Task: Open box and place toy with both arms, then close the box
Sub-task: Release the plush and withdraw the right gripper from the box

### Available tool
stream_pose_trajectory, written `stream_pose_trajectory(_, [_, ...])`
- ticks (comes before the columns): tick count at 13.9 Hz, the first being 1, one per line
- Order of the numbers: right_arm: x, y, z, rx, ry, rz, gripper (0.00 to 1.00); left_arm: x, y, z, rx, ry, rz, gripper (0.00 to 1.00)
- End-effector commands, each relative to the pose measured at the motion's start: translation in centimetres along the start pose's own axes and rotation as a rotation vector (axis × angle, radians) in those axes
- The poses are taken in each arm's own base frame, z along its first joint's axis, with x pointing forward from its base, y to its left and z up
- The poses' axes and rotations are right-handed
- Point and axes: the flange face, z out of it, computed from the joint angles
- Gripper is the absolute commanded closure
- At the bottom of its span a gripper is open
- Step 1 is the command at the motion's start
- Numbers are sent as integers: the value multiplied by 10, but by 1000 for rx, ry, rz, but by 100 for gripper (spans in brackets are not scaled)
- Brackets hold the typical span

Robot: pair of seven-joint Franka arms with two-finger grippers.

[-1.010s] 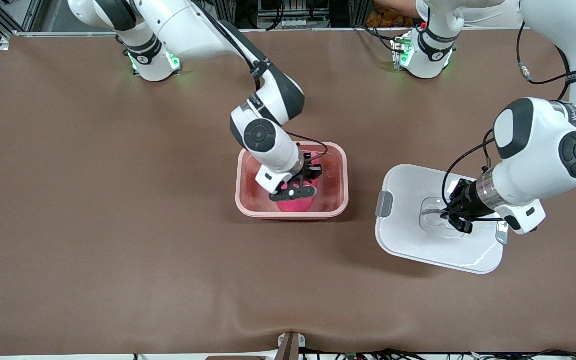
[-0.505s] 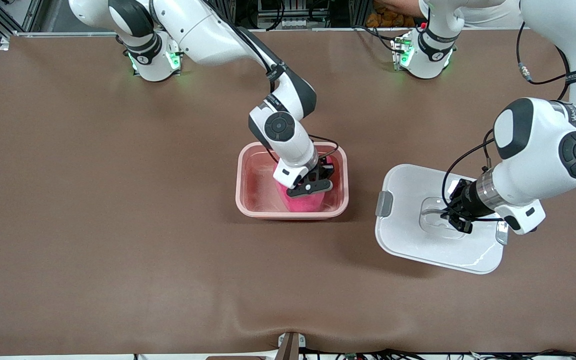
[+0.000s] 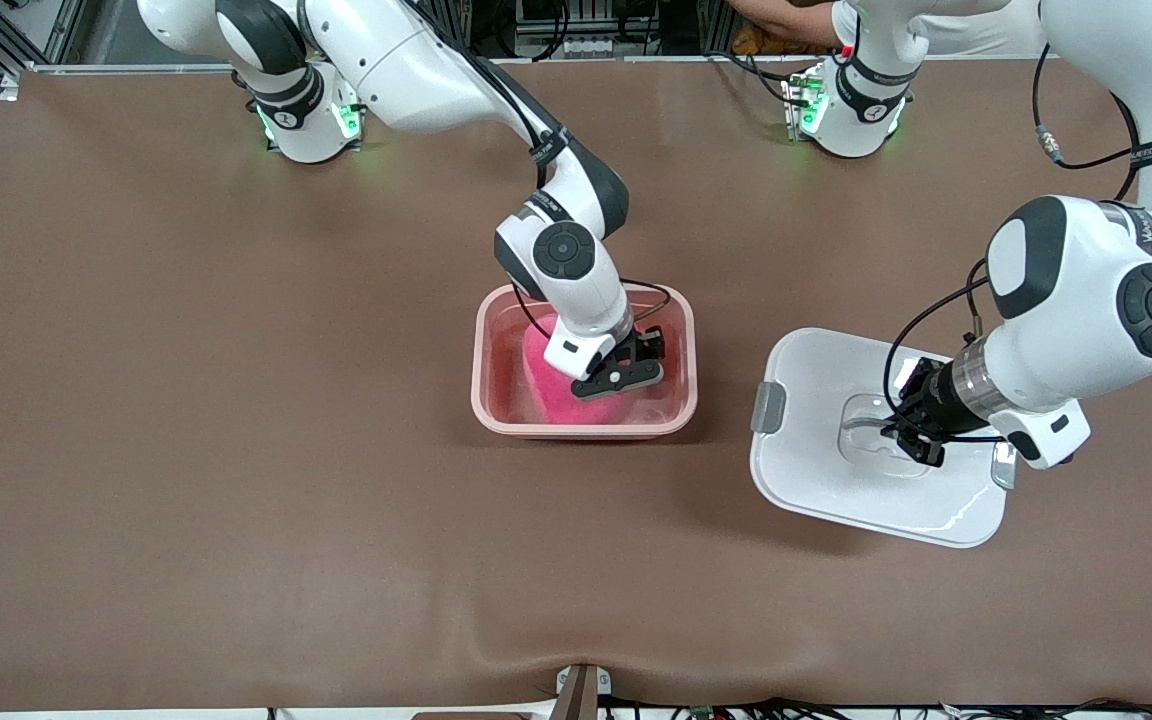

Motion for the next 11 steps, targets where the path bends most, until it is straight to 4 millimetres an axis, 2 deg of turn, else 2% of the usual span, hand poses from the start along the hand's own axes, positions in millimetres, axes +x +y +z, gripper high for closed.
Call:
stream_pose_trajectory(1, [8,6,-8,-18,10,10,0,-1,-7,-7,-12,20,26,100])
stream_pose_trajectory(4, [22,10,-49,-25,26,17,0,-2,-6,-7,-12,20,27,100])
stream_pose_trajectory(8, [31,-2,-114,24,78,20,0,-3,-7,-7,-10,18,28,100])
stream_pose_trajectory(9, [34,3,-130,23,75,31,0,-4,-7,-6,-8,18,30,100])
stream_pose_trajectory(11, [50,32,-167,4,65,66,0,-4,-7,-10,-14,20,32,100])
